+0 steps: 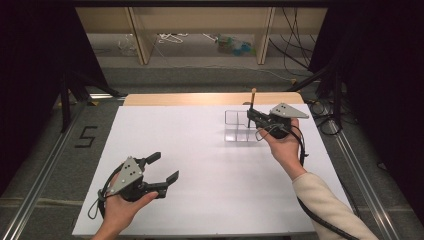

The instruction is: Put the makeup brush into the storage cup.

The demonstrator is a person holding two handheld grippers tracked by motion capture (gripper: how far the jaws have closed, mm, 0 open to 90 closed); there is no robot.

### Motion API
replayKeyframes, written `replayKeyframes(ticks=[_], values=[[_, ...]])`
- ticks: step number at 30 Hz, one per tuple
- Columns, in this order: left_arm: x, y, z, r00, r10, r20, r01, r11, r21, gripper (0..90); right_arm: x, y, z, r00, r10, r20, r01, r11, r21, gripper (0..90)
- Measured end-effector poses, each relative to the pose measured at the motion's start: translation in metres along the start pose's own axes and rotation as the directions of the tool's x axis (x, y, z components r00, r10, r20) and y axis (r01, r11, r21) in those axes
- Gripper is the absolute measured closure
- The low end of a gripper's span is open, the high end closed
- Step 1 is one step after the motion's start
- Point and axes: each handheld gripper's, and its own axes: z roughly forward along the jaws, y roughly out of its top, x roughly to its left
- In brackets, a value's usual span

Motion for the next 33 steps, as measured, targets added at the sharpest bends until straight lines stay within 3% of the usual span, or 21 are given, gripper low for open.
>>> replayKeyframes(ticks=[1, 4, 7, 11, 14, 24, 25, 26, 30, 31, 33], values=[[0.0001, 0.0, 0.0, 1.0, 0.0, -0.001, 0.0, 1.0, 0.0, 17.2, -0.0016, 0.0003, 0.0011, 0.9996, -0.026, 0.01, 0.026, 0.999, -0.02, 84.0], [-0.0008, -0.0003, 0.0, 0.9999, -0.014, -0.002, 0.014, 0.9999, -0.001, 17.2, -0.0014, 0.0008, 0.0026, 0.9996, -0.027, 0.003, 0.027, 0.999, -0.026, 84.0], [0.0001, 0.0, 0.0, 1.0, 0.0, 0.0, 0.0, 1.0, 0.0, 17.2, -0.0012, 0.0013, 0.0036, 0.9997, -0.025, 0.007, 0.025, 0.999, -0.03, 84.0], [-0.0005, -0.0002, 0.0, 1.0, -0.01, -0.002, 0.01, 1.0, -0.001, 17.3, -0.0013, 0.0019, 0.005, 0.9997, -0.025, 0.005, 0.025, 0.999, -0.027, 84.0], [-0.0007, -0.0003, 0.0001, 0.9999, -0.013, -0.001, 0.013, 0.9999, -0.001, 17.2, 0.0002, 0.0018, 0.0059, 1.0, 0.003, -0.003, -0.003, 1.0, -0.016, 84.0], [0.0001, -0.0001, 0.0001, 1.0, 0.001, 0.002, -0.001, 1.0, 0.0, 17.3, -0.0006, 0.0039, 0.0075, 1.0, 0.002, 0.004, -0.002, 1.0, -0.004, 84.0], [0.0001, -0.0001, 0.0001, 1.0, 0.0, 0.002, 0.0, 1.0, 0.001, 17.3, -0.0023, 0.0041, 0.0088, 0.9997, -0.022, 0.014, 0.022, 0.999, -0.024, 84.0], [0.0001, -0.0001, 0.0001, 1.0, 0.0, 0.001, 0.0, 1.0, 0.001, 17.3, -0.0013, 0.004, 0.0087, 1.0, -0.003, 0.006, 0.003, 1.0, -0.015, 84.0], [-0.0005, -0.0004, 0.0002, 0.9999, -0.012, 0.0, 0.012, 0.9999, 0.0, 17.2, -0.0034, 0.0041, 0.0099, 0.9997, -0.02, 0.013, 0.02, 1.0, -0.022, 84.0], [-0.0005, -0.0004, 0.0002, 0.9999, -0.011, 0.0, 0.011, 0.9999, 0.0, 17.2, -0.002, 0.0041, 0.0095, 1.0, 0.006, 0.005, -0.006, 1.0, -0.003, 84.0], [-0.0002, -0.0004, 0.0003, 1.0, -0.006, 0.001, 0.006, 1.0, 0.001, 17.3, -0.0029, 0.0042, 0.0102, 1.0, -0.001, 0.01, 0.001, 1.0, -0.007, 84.0]])
